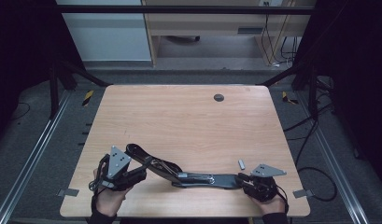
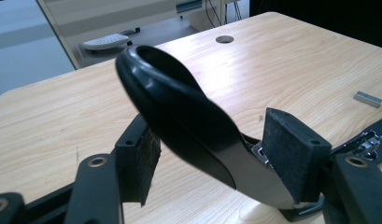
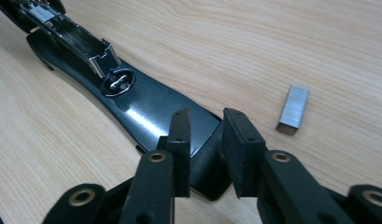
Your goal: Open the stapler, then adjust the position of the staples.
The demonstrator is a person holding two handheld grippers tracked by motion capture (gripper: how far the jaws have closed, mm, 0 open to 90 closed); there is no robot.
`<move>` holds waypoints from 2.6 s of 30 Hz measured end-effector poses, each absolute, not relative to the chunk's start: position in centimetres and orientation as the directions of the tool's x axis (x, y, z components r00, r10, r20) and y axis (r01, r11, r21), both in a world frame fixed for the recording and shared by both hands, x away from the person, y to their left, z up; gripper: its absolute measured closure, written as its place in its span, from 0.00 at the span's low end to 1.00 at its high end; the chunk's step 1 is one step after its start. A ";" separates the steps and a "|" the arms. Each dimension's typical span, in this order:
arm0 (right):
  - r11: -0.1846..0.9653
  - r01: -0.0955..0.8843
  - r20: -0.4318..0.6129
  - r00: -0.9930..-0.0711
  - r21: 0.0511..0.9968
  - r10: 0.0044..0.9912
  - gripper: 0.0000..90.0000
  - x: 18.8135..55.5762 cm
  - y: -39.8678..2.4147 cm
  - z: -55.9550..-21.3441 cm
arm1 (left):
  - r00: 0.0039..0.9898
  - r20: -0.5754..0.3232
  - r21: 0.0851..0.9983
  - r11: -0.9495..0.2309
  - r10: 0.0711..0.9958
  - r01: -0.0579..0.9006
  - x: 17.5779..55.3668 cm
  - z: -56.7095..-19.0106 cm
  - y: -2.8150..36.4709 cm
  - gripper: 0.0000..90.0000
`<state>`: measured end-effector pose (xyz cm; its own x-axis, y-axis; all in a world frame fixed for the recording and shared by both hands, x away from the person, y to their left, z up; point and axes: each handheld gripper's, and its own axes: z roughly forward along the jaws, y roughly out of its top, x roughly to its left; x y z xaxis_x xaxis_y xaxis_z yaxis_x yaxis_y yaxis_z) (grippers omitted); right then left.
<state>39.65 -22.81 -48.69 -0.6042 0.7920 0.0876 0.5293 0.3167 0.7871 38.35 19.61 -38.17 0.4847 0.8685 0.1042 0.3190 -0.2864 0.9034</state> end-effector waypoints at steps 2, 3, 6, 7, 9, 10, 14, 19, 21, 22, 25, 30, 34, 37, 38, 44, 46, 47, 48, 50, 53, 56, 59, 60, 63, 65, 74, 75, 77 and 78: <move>0.321 0.523 0.077 -0.603 0.789 0.794 0.75 39.7 -22.9 -48.7 | 0.483 0.107 0.902 -0.289 0.869 0.321 38.2 -38.1 19.7 0.40; 0.312 0.524 0.069 -0.585 0.793 0.808 0.71 39.7 -23.0 -48.5 | 0.485 0.110 0.900 -0.293 0.868 0.321 38.1 -38.1 19.9 0.40; 0.305 0.524 0.065 -0.574 0.795 0.816 0.67 39.7 -23.2 -48.4 | 0.484 0.112 0.899 -0.295 0.868 0.322 38.0 -38.1 20.0 0.40; 0.294 0.535 0.074 -0.563 0.792 0.823 0.67 39.6 -23.2 -48.4 | 0.484 0.113 0.898 -0.298 0.867 0.323 37.9 -38.0 20.0 0.40; 0.297 0.531 0.056 -0.550 0.794 0.833 0.66 39.7 -23.5 -48.3 | 0.489 0.113 0.898 -0.300 0.865 0.322 37.7 -38.0 20.3 0.39; 0.298 0.532 0.051 -0.544 0.793 0.838 0.66 39.7 -23.5 -48.2 | 0.492 0.112 0.899 -0.300 0.863 0.320 37.6 -38.0 20.4 0.39; 0.290 0.535 0.048 -0.529 0.793 0.847 0.66 39.6 -23.6 -47.9 | 0.491 0.123 0.897 -0.308 0.863 0.317 37.3 -38.1 20.7 0.39; 0.270 0.530 0.050 -0.512 0.804 0.857 0.65 39.6 -23.9 -47.8 | 0.487 0.123 0.893 -0.311 0.864 0.326 36.6 -38.3 21.8 0.38; 0.262 0.539 0.056 -0.502 0.801 0.863 0.64 39.5 -23.9 -47.7 | 0.482 0.124 0.891 -0.311 0.867 0.331 36.4 -38.5 22.2 0.38; 0.262 0.541 0.051 -0.495 0.799 0.867 0.64 39.5 -23.9 -47.7 | 0.480 0.126 0.889 -0.313 0.868 0.334 36.4 -38.6 22.4 0.38; 0.266 0.544 0.037 -0.482 0.796 0.876 0.63 39.6 -24.0 -47.7 | 0.476 0.128 0.885 -0.317 0.870 0.342 36.2 -39.0 22.9 0.38; 0.244 0.564 0.056 -0.462 0.789 0.885 0.62 39.7 -24.1 -47.6 | 0.467 0.136 0.870 -0.330 0.874 0.366 36.0 -40.6 24.1 0.38; 0.275 0.565 0.017 -0.457 0.778 0.889 0.62 40.0 -24.2 -47.5 | 0.449 0.139 0.856 -0.335 0.883 0.394 36.5 -42.4 25.0 0.39; 0.286 0.569 -0.001 -0.448 0.771 0.894 0.61 40.2 -24.2 -47.5 | 0.440 0.163 0.836 -0.361 0.883 0.414 37.0 -43.7 25.2 0.40; 0.276 0.580 0.011 -0.442 0.766 0.897 0.61 40.2 -24.2 -47.4 | 0.439 0.168 0.829 -0.367 0.883 0.422 37.1 -44.1 25.2 0.40; 0.281 0.576 -0.008 -0.430 0.768 0.903 0.61 40.7 -24.4 -47.1 | 0.435 0.192 0.822 -0.386 0.880 0.418 37.8 -45.6 25.8 0.42; 0.299 0.579 -0.030 -0.427 0.758 0.904 0.60 41.0 -24.2 -46.9 | 0.434 0.194 0.822 -0.388 0.880 0.418 38.1 -45.9 26.1 0.42; 0.298 0.587 -0.026 -0.426 0.753 0.904 0.60 41.1 -24.1 -46.8 | 0.433 0.190 0.820 -0.385 0.881 0.424 38.2 -46.1 26.3 0.42; 0.318 0.576 -0.050 -0.431 0.753 0.901 0.60 41.3 -24.1 -46.9 | 0.428 0.180 0.818 -0.377 0.886 0.435 38.5 -46.2 26.5 0.42; 0.313 0.583 -0.045 -0.427 0.749 0.903 0.59 41.7 -24.0 -46.7 | 0.424 0.172 0.821 -0.367 0.889 0.438 38.6 -46.3 26.7 0.43; 0.314 0.592 -0.052 -0.416 0.742 0.908 0.58 42.3 -23.8 -46.4 | 0.422 0.154 0.822 -0.353 0.893 0.447 38.9 -46.5 27.2 0.43; 0.318 0.590 -0.058 -0.416 0.742 0.908 0.58 42.7 -23.8 -46.3 | 0.417 0.161 0.817 -0.358 0.894 0.453 39.0 -46.6 27.4 0.43; 0.313 0.602 -0.056 -0.407 0.735 0.912 0.59 43.4 -23.7 -46.0 | 0.410 0.158 0.810 -0.355 0.898 0.466 39.2 -46.8 27.5 0.43; 0.308 0.607 -0.049 -0.404 0.733 0.913 0.59 43.6 -23.6 -45.9 | 0.409 0.155 0.807 -0.354 0.899 0.472 39.3 -46.8 27.6 0.43; 0.302 0.618 -0.045 -0.396 0.726 0.917 0.60 43.9 -23.5 -45.7 | 0.407 0.159 0.808 -0.356 0.899 0.470 39.4 -46.8 27.6 0.44; 0.297 0.627 -0.041 -0.389 0.720 0.920 0.60 44.4 -23.5 -45.6 | 0.407 0.154 0.809 -0.351 0.901 0.472 39.5 -46.9 27.7 0.44; 0.299 0.649 -0.049 -0.374 0.700 0.926 0.60 46.2 -23.1 -45.1 | 0.400 0.143 0.806 -0.341 0.905 0.484 40.0 -46.9 27.6 0.44; 0.299 0.649 -0.049 -0.374 0.700 0.926 0.60 46.2 -23.1 -45.1 | 0.401 0.145 0.804 -0.344 0.904 0.485 40.0 -47.0 27.5 0.44; 0.305 0.654 -0.058 -0.371 0.692 0.927 0.62 46.8 -22.9 -45.1 | 0.403 0.146 0.802 -0.346 0.903 0.486 40.0 -47.0 27.5 0.44; 0.305 0.654 -0.058 -0.371 0.692 0.927 0.62 46.8 -22.9 -45.1 | 0.403 0.146 0.802 -0.346 0.903 0.486 40.0 -47.0 27.5 0.44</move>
